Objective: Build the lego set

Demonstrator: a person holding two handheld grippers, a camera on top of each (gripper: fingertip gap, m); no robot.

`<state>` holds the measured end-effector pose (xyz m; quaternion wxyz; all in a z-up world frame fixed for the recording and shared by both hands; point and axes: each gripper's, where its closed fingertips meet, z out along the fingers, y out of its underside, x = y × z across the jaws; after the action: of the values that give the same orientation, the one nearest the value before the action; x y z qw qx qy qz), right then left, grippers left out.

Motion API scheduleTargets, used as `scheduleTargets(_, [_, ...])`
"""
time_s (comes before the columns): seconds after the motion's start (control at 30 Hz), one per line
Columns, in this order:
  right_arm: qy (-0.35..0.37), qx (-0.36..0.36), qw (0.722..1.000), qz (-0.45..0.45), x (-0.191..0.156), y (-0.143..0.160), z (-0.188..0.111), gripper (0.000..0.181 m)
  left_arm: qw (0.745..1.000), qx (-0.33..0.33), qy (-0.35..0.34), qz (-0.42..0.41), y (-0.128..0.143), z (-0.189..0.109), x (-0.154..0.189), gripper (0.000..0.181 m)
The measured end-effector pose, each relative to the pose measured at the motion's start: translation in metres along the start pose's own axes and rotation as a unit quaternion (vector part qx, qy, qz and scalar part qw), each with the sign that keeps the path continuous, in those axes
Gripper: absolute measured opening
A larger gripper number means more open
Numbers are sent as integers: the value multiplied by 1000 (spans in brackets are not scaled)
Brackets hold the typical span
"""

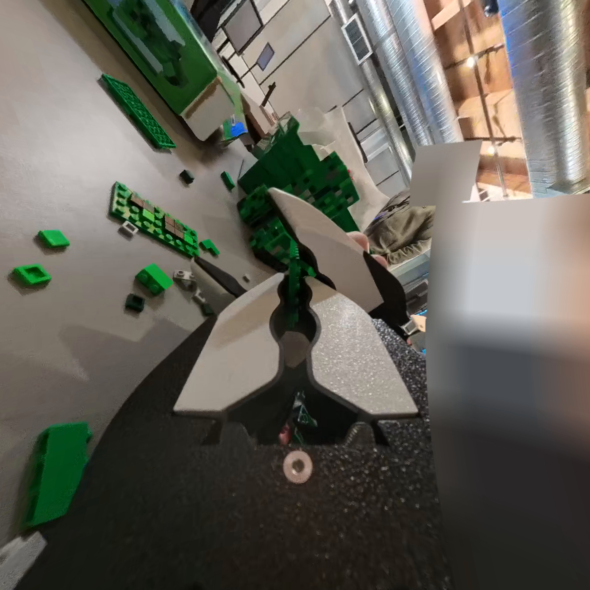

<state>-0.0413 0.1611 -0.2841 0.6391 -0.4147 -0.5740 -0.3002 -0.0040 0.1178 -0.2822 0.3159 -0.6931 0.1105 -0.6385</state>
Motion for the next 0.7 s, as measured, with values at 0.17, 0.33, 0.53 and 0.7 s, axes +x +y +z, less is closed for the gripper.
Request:
scheduleTargets(0.17, [-34, -11, 999, 37, -7, 8, 3, 42, 998, 7, -52, 39, -2, 0, -9, 5])
scheduleTargets(0.33, [-110, -36, 988, 104, -16, 28, -4, 69, 978, -9, -147, 151, -6, -8, -23, 5])
scheduleTargets(0.53, [-165, -38, 978, 119, -21, 43, -13, 72, 860, -38, -260, 438, -16, -15, -23, 5])
scheduleTargets(0.7, [-169, 5, 975, 146, -16, 32, -17, 69, 861, -23, -163, 482, -4, -2, 7, 6])
